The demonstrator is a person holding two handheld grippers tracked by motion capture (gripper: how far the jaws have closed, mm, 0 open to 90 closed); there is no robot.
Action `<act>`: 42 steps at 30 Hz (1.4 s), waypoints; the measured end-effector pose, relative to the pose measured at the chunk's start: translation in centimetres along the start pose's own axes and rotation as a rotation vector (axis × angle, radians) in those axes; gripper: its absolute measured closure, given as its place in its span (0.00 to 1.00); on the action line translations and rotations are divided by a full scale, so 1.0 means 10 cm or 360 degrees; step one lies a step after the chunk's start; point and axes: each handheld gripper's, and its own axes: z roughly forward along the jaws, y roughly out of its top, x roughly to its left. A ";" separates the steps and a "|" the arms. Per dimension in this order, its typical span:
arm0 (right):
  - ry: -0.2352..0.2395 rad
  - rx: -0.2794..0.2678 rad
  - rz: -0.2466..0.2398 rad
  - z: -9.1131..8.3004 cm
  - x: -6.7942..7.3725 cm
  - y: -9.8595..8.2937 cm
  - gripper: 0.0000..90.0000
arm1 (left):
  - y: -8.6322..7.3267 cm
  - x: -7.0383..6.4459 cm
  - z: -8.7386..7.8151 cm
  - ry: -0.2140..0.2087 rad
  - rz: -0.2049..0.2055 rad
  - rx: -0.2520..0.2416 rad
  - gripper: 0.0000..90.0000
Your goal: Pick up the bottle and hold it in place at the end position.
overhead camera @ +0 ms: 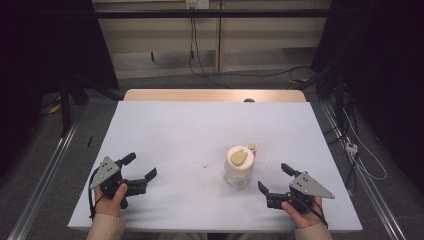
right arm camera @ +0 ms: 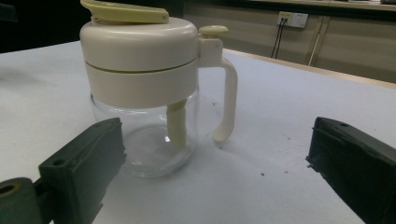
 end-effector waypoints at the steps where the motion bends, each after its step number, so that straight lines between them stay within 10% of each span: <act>1: 0.0000 -0.0004 -0.0002 0.00 0.00 0.00 0.03 | 0.00 0.00 0.00 0.0007 -0.0009 -0.0002 0.03; 42: 0.0234 0.0055 0.0011 0.41 0.15 0.09 0.06 | -0.02 0.00 0.02 -0.0025 -0.0005 0.0023 0.03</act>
